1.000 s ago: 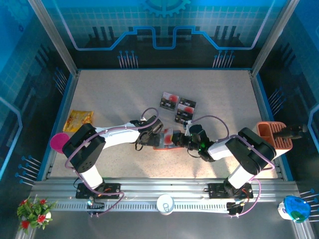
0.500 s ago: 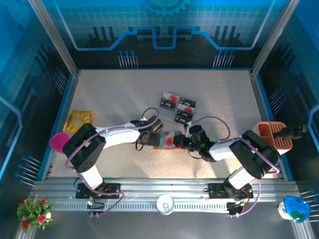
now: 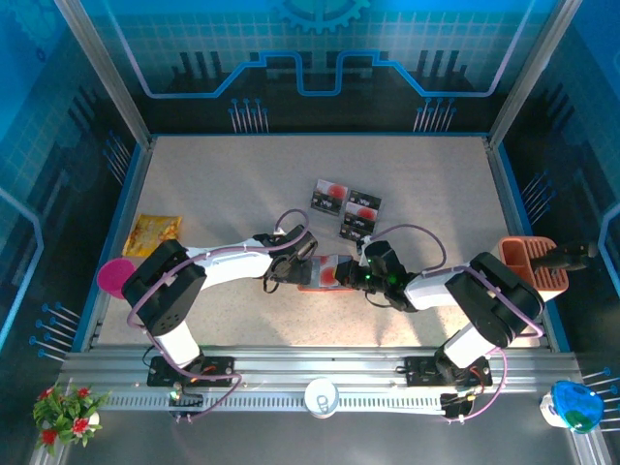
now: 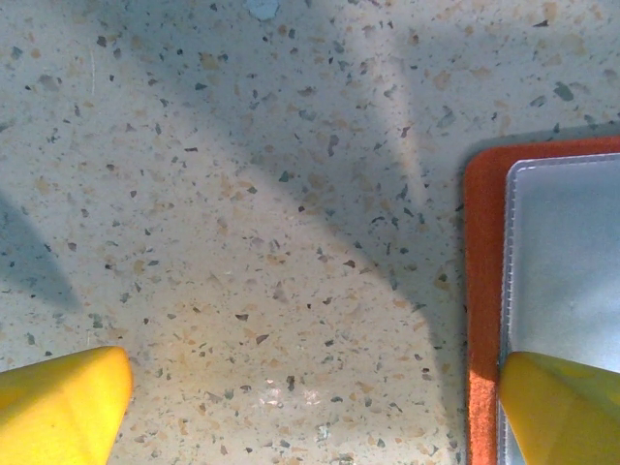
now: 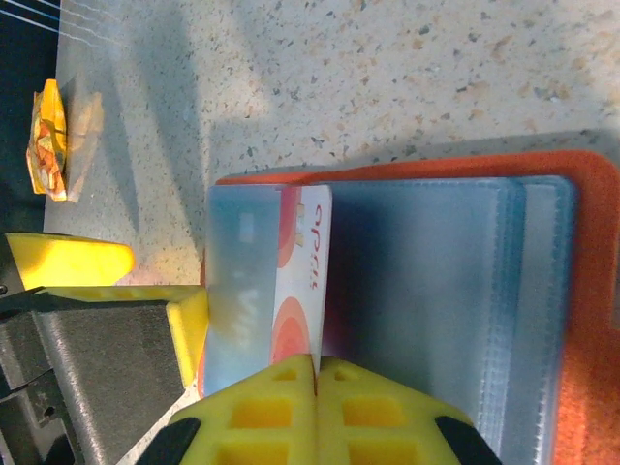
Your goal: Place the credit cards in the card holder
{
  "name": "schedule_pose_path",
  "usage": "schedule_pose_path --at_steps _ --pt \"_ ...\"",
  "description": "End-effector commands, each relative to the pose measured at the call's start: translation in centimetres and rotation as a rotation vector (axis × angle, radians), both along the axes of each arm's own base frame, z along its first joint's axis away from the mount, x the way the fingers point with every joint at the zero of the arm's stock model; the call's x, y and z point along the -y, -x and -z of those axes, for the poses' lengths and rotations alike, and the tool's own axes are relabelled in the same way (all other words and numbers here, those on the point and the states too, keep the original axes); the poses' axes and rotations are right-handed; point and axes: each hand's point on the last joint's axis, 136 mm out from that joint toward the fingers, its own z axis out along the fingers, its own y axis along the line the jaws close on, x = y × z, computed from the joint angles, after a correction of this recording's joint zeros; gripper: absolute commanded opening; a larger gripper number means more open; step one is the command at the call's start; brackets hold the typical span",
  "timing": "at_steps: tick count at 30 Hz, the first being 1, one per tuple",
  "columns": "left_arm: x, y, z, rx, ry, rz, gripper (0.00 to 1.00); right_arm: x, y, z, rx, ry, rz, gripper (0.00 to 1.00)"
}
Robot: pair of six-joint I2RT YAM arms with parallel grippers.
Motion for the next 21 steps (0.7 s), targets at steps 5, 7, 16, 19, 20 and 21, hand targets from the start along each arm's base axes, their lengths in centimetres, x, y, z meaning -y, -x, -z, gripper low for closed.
schedule_pose_path --at_steps 5,7,16,19,20,21 --pt "-1.12 1.31 2.02 -0.054 -0.056 -0.001 0.99 0.34 1.59 2.38 -0.096 0.064 0.0 0.0" --pt "-1.09 1.3 2.02 -0.055 -0.056 0.001 0.99 0.45 1.7 2.44 -0.101 0.07 0.004 0.0" --pt "-0.98 1.29 2.24 -0.058 -0.055 0.002 0.99 0.66 2.19 2.6 -0.123 0.094 0.012 0.0" --pt "-0.99 1.26 2.23 -0.057 -0.055 0.003 0.99 0.88 2.29 2.63 -0.126 0.101 0.023 0.0" --pt "-1.0 1.27 2.25 -0.057 -0.055 0.003 0.99 0.96 2.33 2.68 -0.127 0.104 0.025 0.0" --pt "-1.02 1.29 2.28 -0.058 -0.056 0.003 0.99 0.91 2.28 2.66 -0.127 0.104 0.026 0.0"
